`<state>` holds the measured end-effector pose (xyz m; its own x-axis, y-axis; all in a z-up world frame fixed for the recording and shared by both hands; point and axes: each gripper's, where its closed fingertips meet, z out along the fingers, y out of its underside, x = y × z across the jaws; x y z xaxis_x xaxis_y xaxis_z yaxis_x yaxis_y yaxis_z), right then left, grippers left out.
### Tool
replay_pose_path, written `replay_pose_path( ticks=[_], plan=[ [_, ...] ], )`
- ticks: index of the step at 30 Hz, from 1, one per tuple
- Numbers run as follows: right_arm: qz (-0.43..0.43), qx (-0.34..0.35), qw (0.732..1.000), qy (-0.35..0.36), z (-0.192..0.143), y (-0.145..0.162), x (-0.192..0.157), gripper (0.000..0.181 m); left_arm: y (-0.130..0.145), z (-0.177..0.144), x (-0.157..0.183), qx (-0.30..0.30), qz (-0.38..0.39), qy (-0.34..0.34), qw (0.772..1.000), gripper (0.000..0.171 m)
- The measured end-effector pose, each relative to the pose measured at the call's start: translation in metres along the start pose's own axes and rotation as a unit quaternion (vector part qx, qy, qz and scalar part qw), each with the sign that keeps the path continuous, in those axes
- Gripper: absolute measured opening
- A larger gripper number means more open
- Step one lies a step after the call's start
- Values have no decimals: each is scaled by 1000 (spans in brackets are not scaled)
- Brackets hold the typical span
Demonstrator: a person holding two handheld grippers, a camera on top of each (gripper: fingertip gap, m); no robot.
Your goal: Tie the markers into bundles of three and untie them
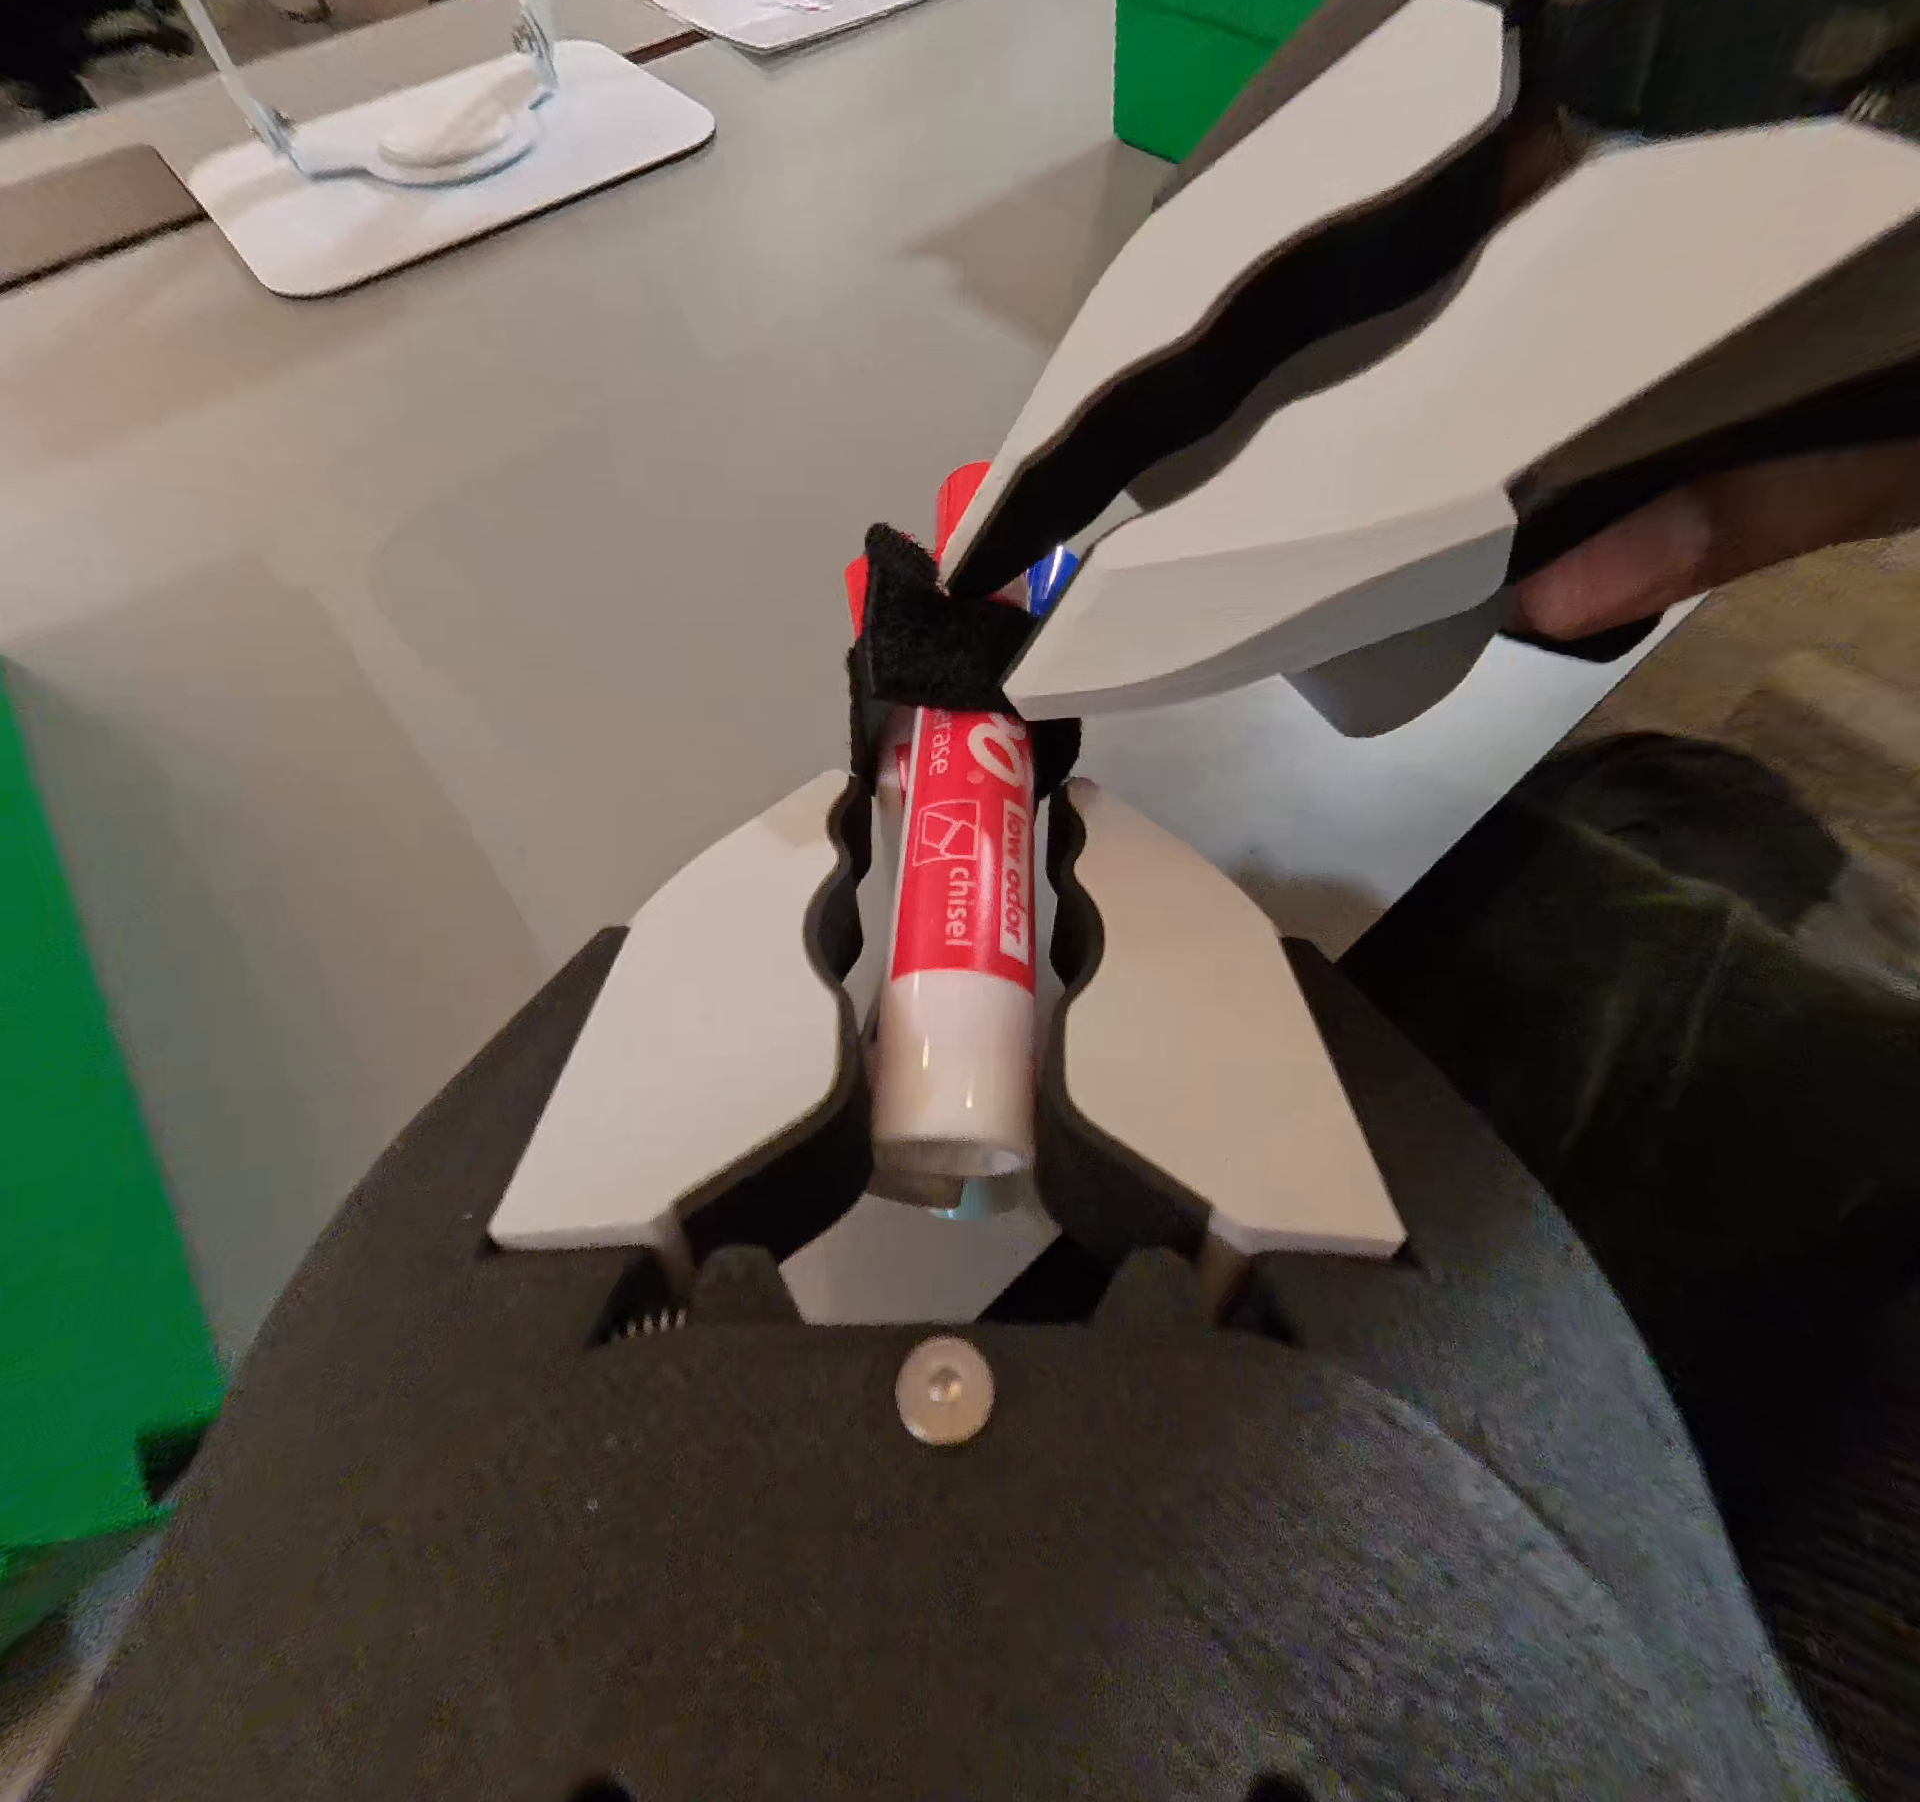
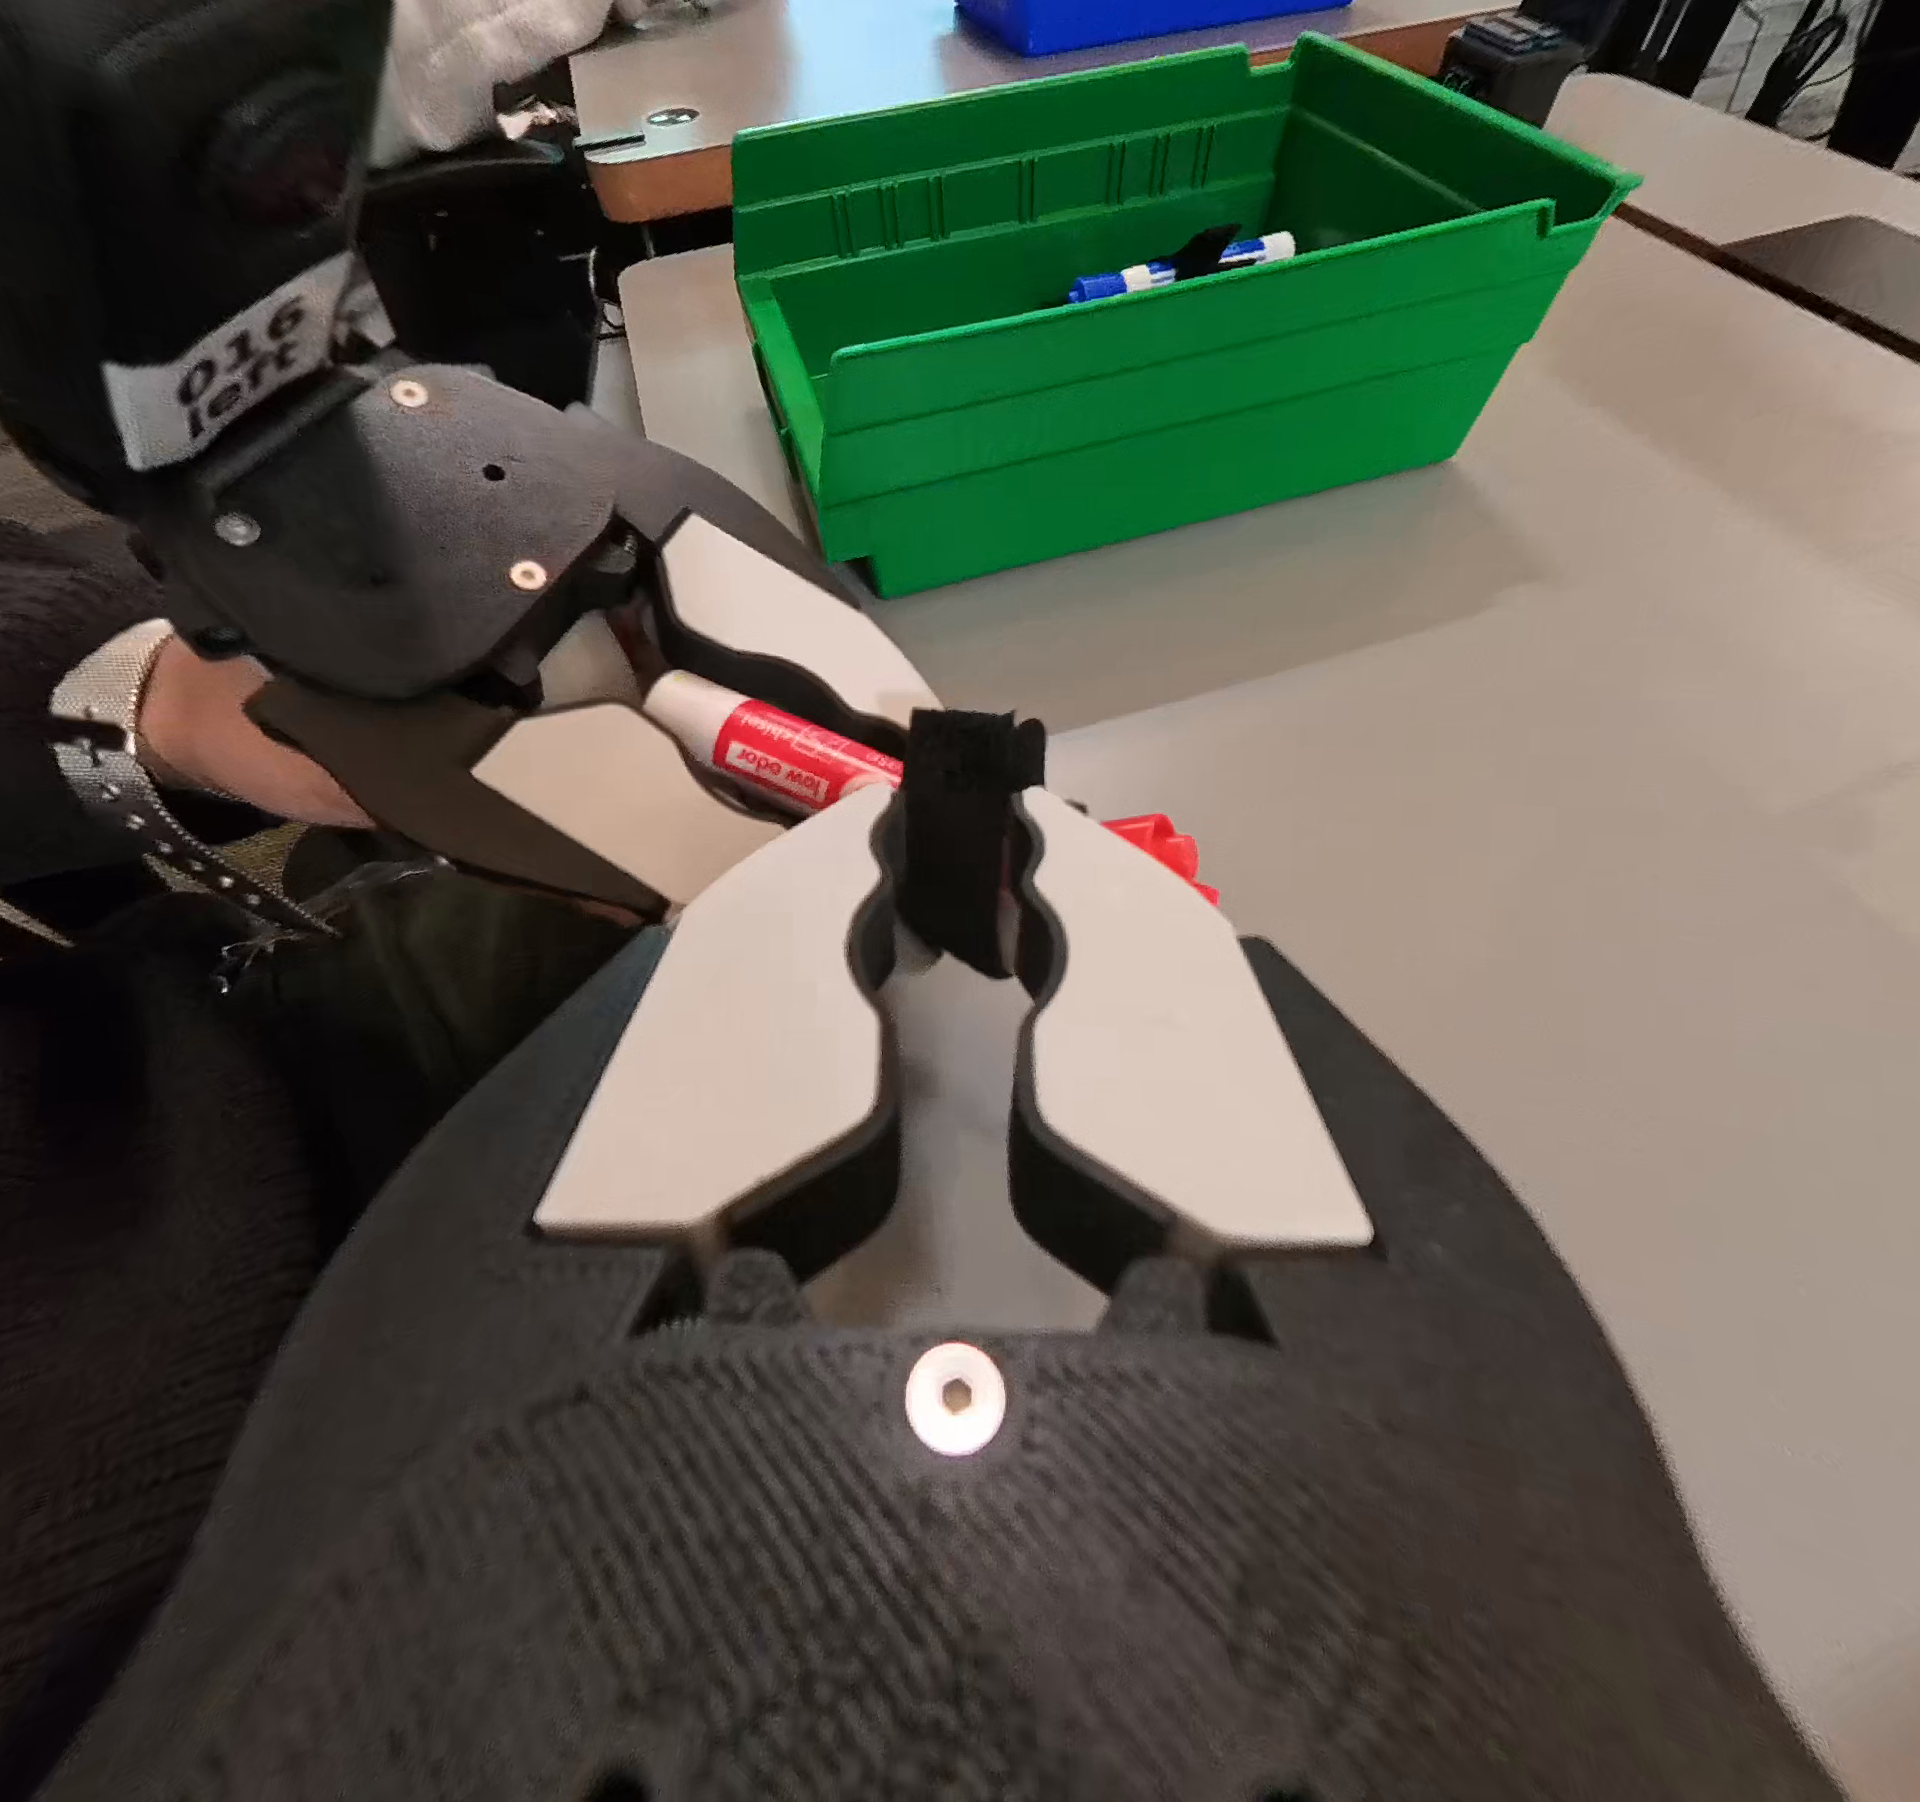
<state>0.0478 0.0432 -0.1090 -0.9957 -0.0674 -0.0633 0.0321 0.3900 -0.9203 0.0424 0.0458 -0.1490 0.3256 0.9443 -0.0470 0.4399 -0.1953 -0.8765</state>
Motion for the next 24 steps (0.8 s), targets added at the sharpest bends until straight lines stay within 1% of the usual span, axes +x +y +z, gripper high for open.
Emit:
replay_pose_path(
  ticks=[1,3,5,7,11,14,17,20,24],
  plan=[
    [1,1,1000,-3,-1,0,0,18,0,0,0,-1,10,-4,1000,34],
    [7,21,1000,-3,-6,-7,4,15,-2,0,3,4,2,7,1000,34],
    [17,52,998,-9,-14,-18,8,17,-4,0,9,11,-13,36,999,34],
    [14,58,998,-32,-23,-21,10,23,-5,-1,19,19,-12,73,997,34],
    [-23,21,994,-105,-35,-5,3,25,-6,-4,35,26,11,128,991,34],
    [-22,4,986,-165,-43,5,-7,17,-5,-7,51,29,39,172,984,34],
    [-32,-37,973,-224,-51,20,-20,4,-2,-9,64,23,47,203,978,33],
    [-53,-58,966,-246,-56,28,-25,2,3,-9,73,14,60,220,974,34],
    [-44,-52,966,-251,-58,24,-23,2,-2,-12,76,26,67,228,971,34]
  ],
)
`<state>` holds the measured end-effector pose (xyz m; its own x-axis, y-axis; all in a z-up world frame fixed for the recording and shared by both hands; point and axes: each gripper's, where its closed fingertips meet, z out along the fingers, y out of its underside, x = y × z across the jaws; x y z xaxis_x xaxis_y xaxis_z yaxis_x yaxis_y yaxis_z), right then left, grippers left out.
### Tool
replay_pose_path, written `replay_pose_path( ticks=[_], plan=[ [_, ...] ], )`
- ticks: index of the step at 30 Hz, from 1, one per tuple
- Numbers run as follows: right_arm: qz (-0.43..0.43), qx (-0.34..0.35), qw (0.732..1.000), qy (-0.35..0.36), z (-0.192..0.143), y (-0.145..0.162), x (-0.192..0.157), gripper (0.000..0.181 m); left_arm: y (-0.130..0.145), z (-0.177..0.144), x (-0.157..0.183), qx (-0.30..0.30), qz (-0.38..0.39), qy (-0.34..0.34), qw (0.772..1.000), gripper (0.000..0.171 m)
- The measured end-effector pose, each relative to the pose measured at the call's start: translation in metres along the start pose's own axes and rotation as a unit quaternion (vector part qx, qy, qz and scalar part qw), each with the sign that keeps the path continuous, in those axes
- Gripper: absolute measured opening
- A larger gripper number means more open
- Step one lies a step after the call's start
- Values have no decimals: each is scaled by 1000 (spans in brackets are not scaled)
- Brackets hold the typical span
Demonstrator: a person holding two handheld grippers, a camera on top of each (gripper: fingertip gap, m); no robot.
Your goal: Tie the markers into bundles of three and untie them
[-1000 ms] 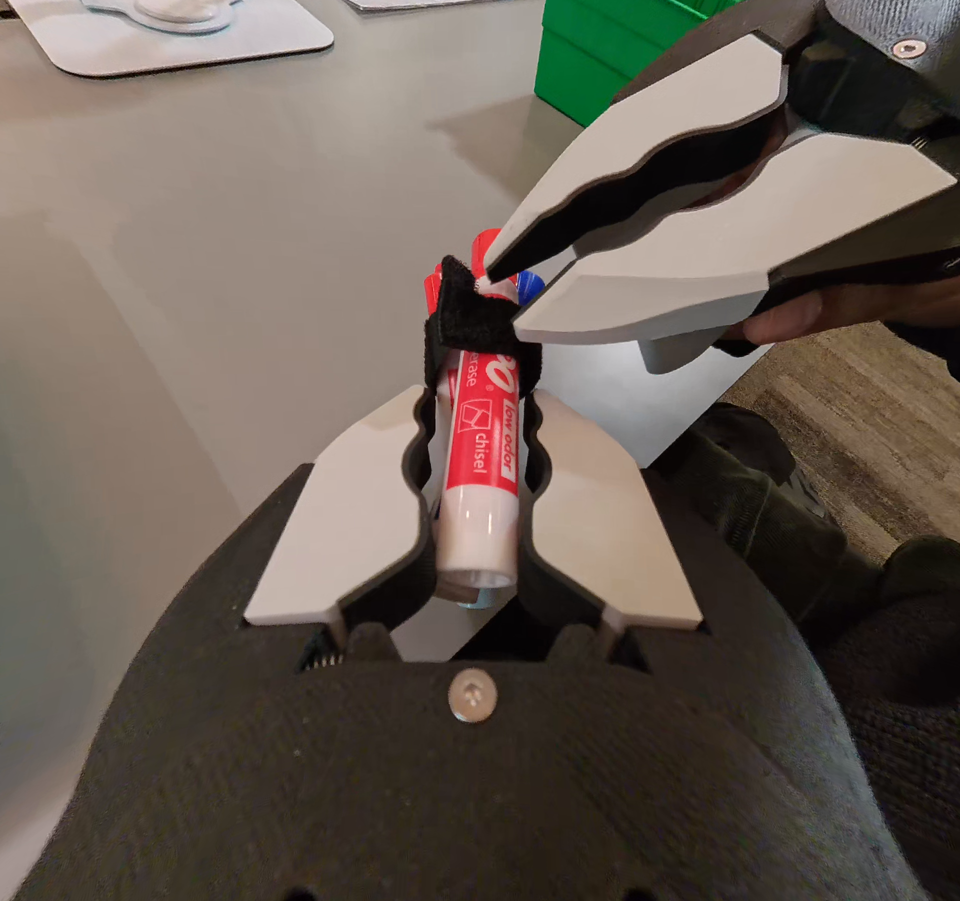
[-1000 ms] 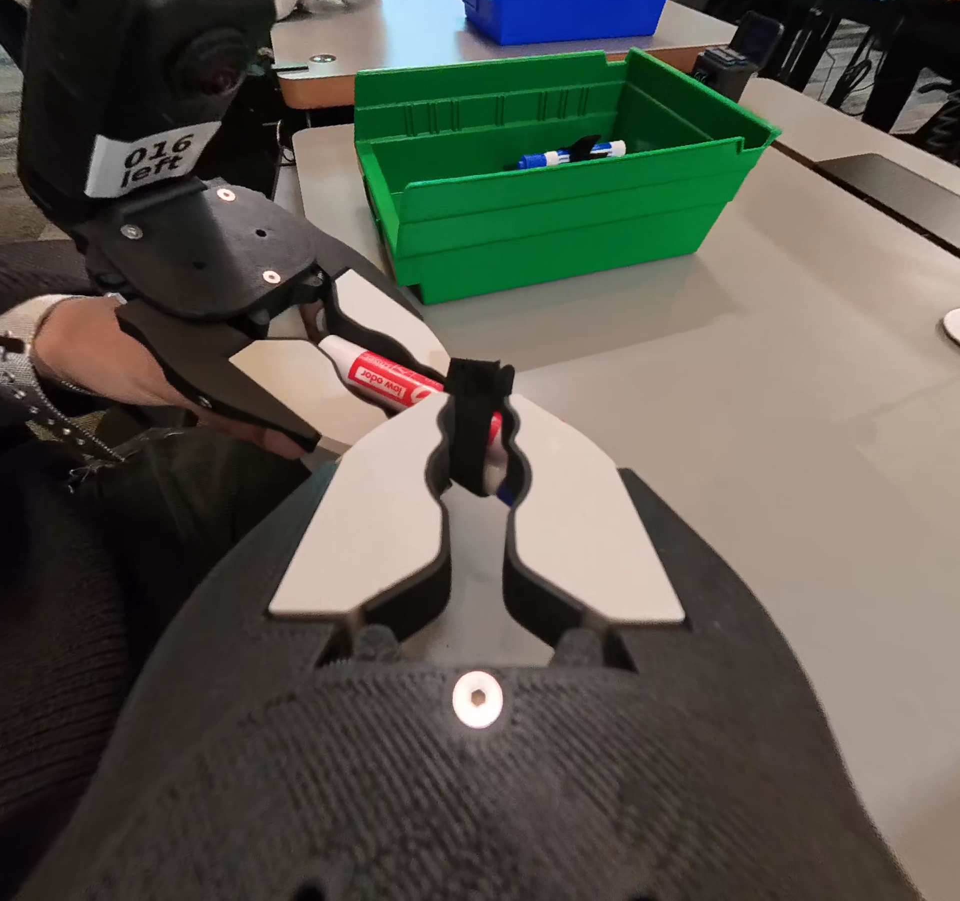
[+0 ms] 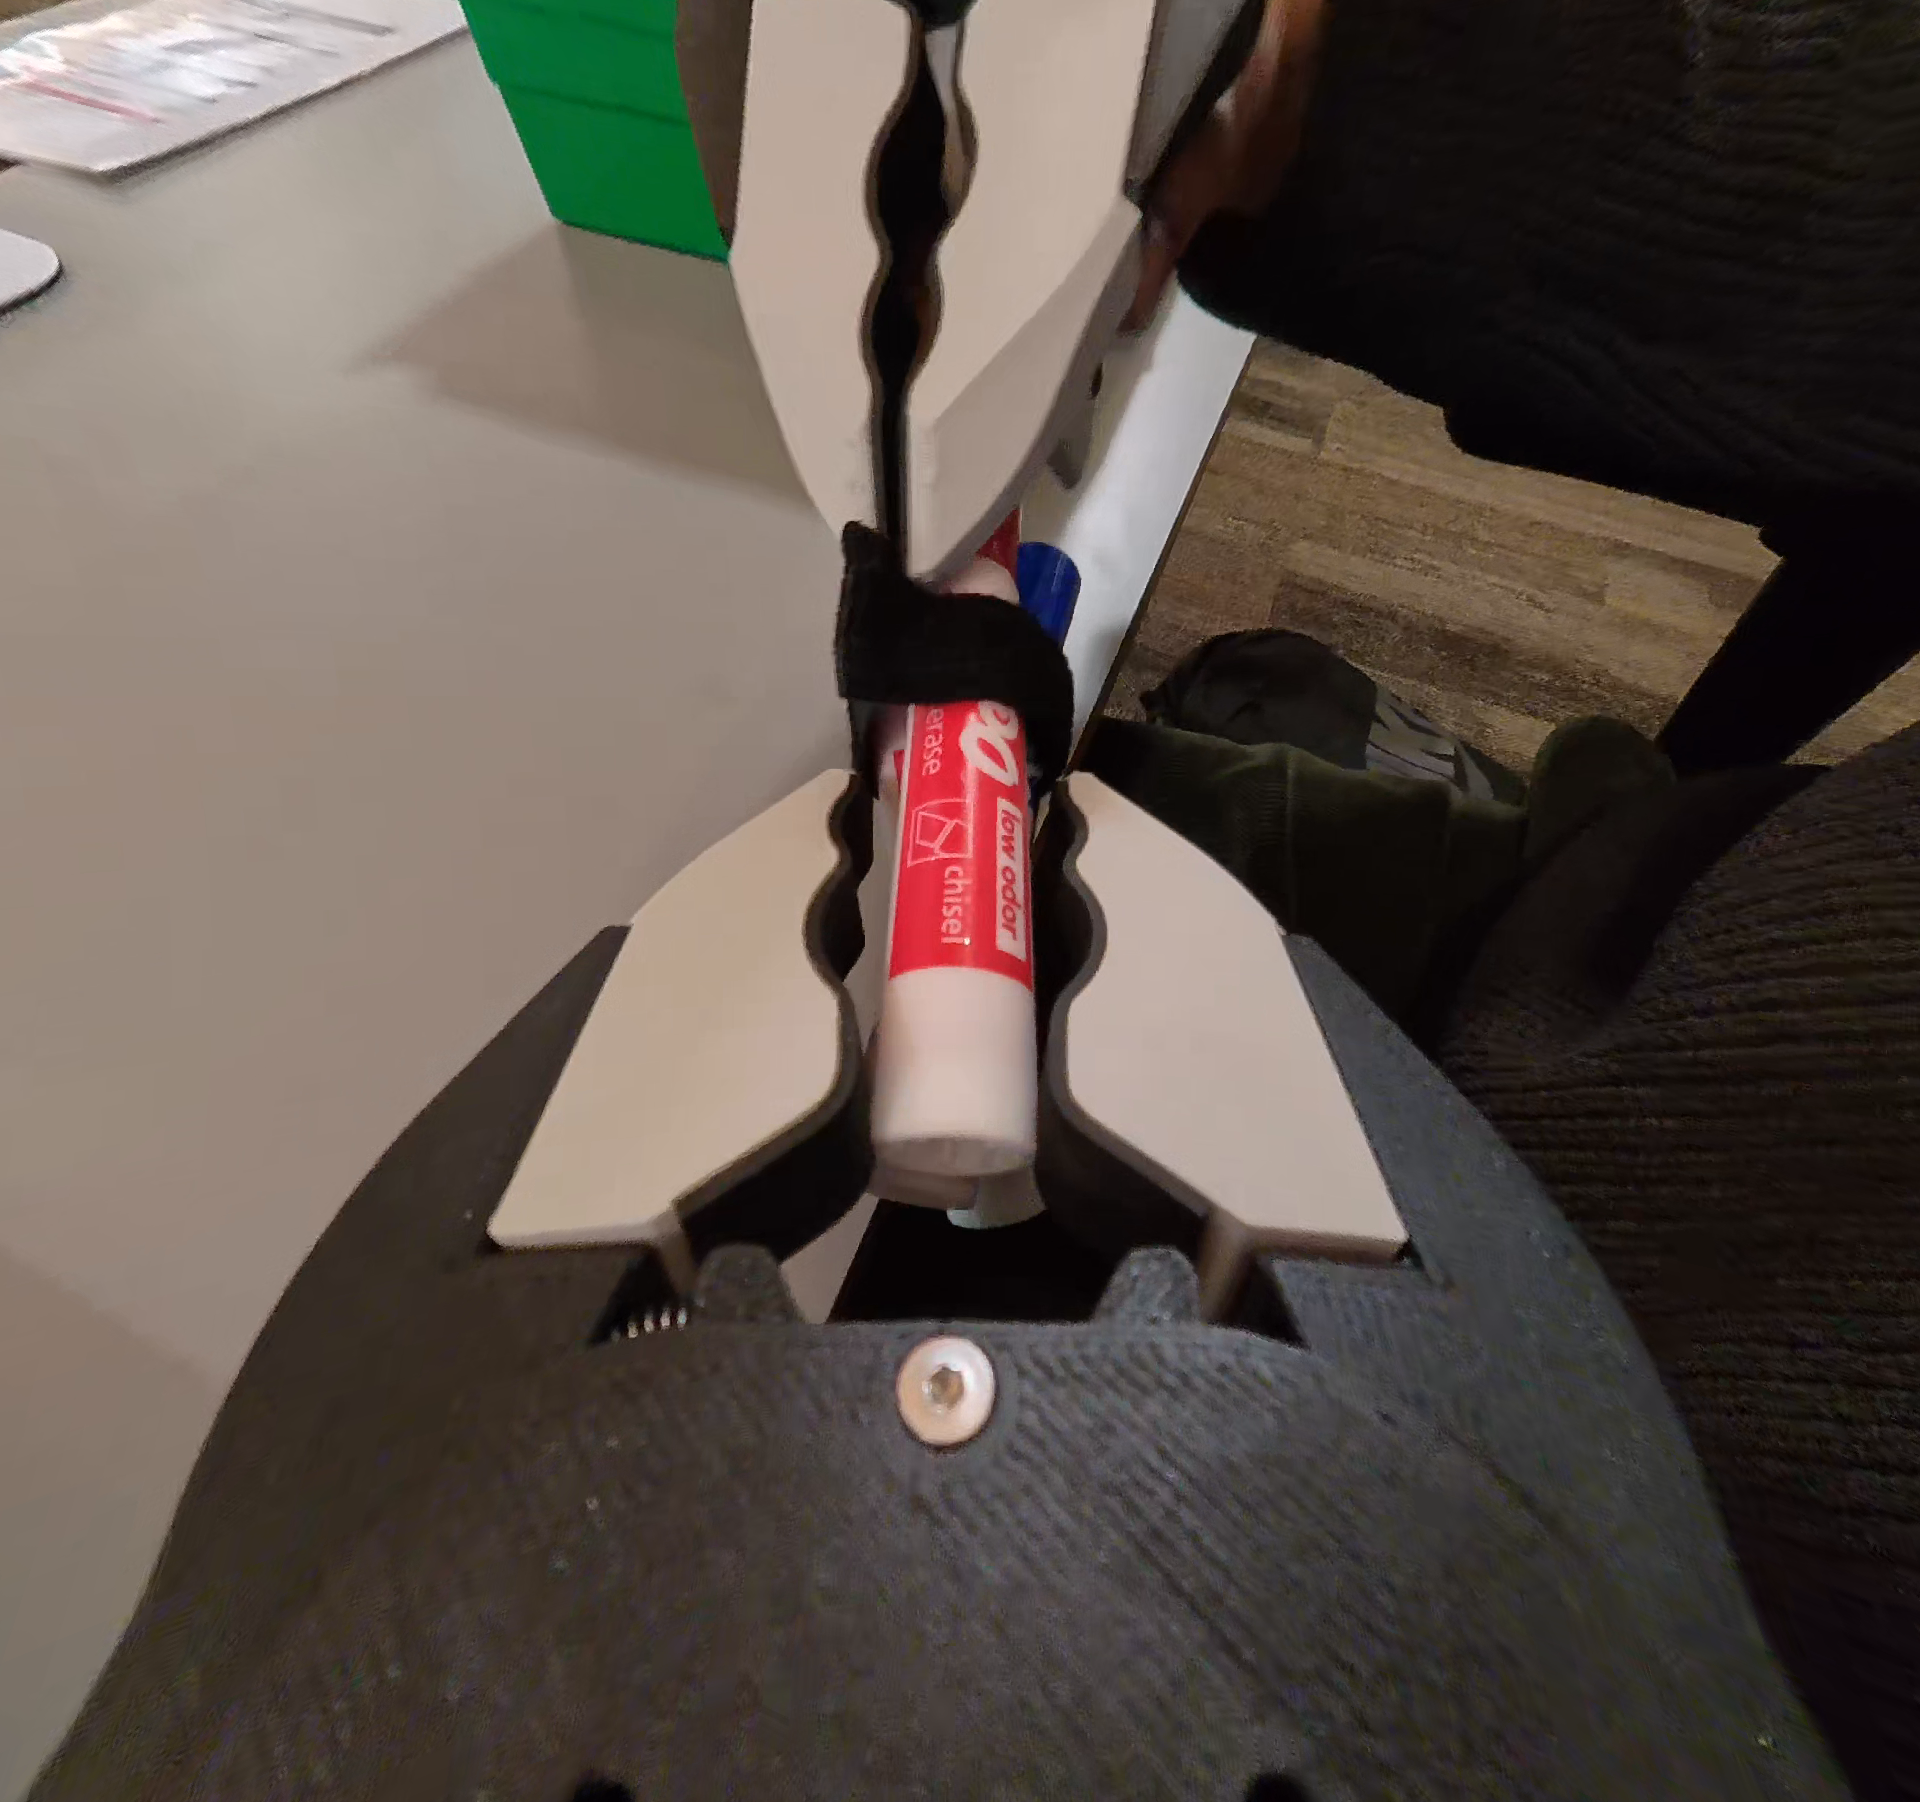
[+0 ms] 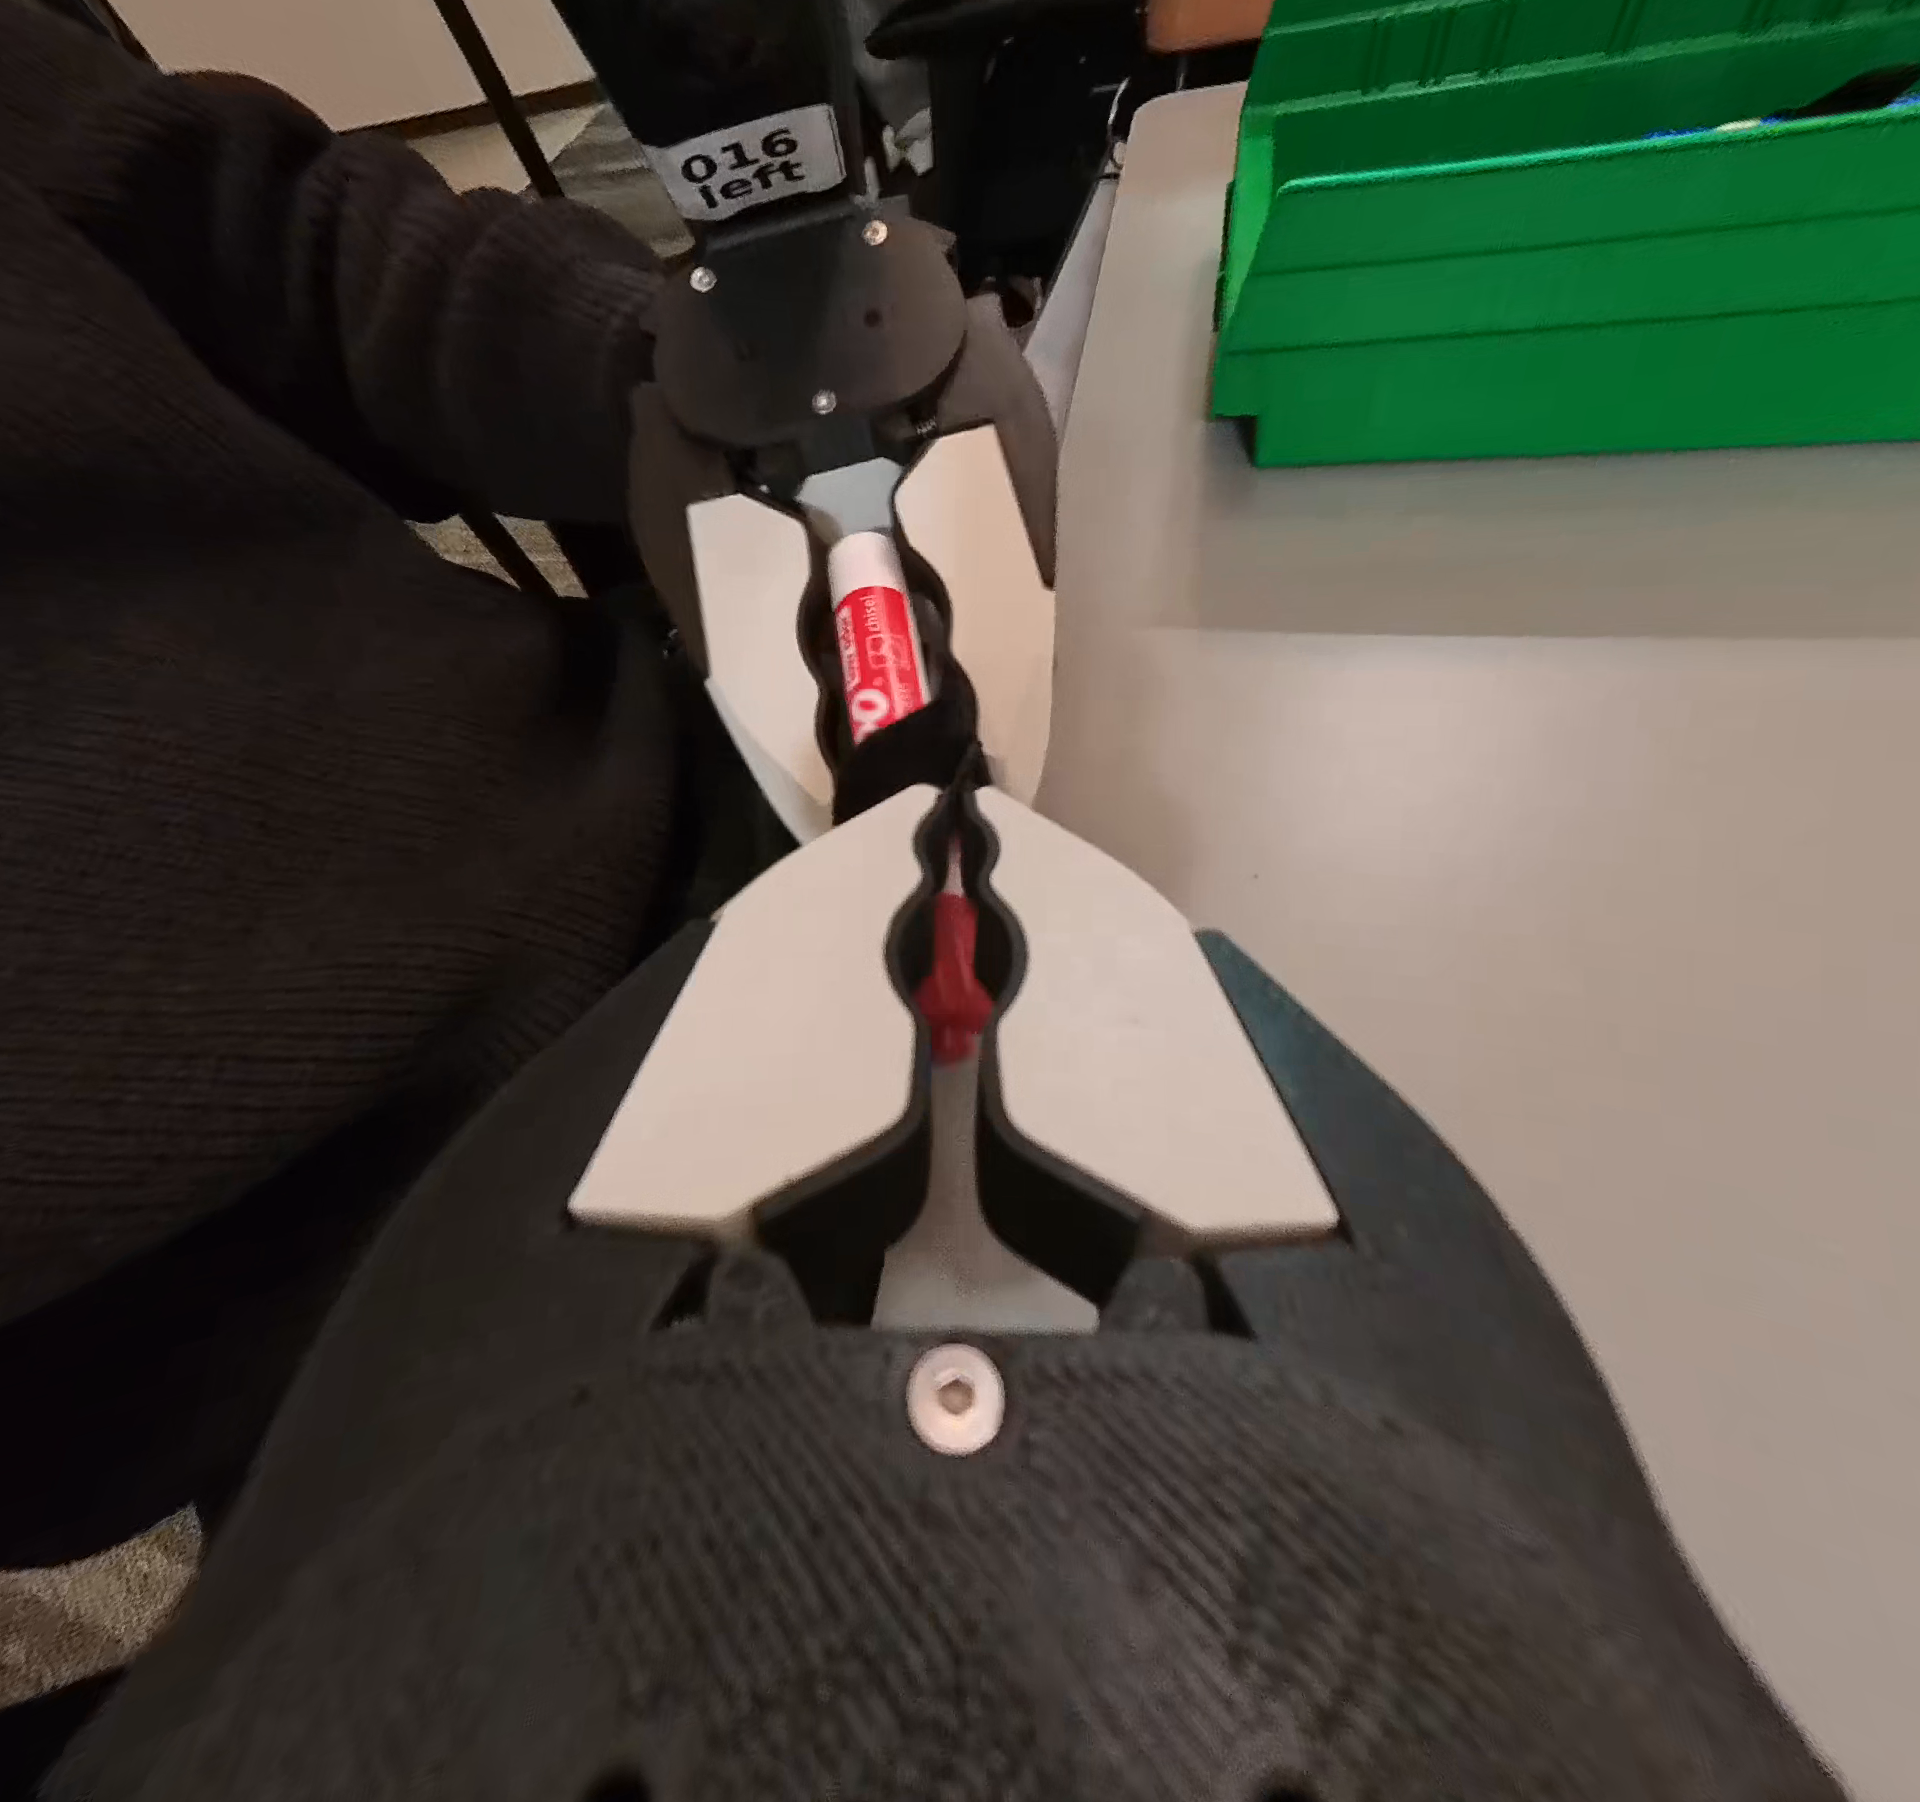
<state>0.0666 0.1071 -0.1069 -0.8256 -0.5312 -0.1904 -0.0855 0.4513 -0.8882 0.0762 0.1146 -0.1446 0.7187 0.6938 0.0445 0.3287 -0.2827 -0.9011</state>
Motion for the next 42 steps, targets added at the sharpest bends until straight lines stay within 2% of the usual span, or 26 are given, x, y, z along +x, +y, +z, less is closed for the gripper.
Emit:
replay_pose_path(
  ticks=[4,6,10,12,16,24,33,39,42],
  plan=[
    [2,-24,997,68,-8,11,19,2,-15,-2,5,26,15,6,1000,33],
    [19,-7,998,63,-12,9,16,1,-15,2,5,14,19,-2,1000,33],
    [29,-12,991,130,-25,15,27,2,-14,12,2,6,9,1,1000,33],
    [46,-13,978,201,-37,23,45,1,-14,16,-11,6,-17,-20,1000,33],
    [85,16,950,299,-65,32,69,2,-16,22,-21,15,-57,-5,998,33],
    [110,78,923,361,-108,24,71,1,-28,24,-24,37,-98,23,994,33],
    [105,130,900,403,-140,-5,69,1,-16,20,-50,27,-139,-29,990,33],
    [108,144,888,422,-158,-2,71,2,-18,12,-61,45,-176,-35,983,33],
    [106,151,873,452,-176,-2,72,2,-19,12,-63,49,-182,-36,981,33]
  ],
)
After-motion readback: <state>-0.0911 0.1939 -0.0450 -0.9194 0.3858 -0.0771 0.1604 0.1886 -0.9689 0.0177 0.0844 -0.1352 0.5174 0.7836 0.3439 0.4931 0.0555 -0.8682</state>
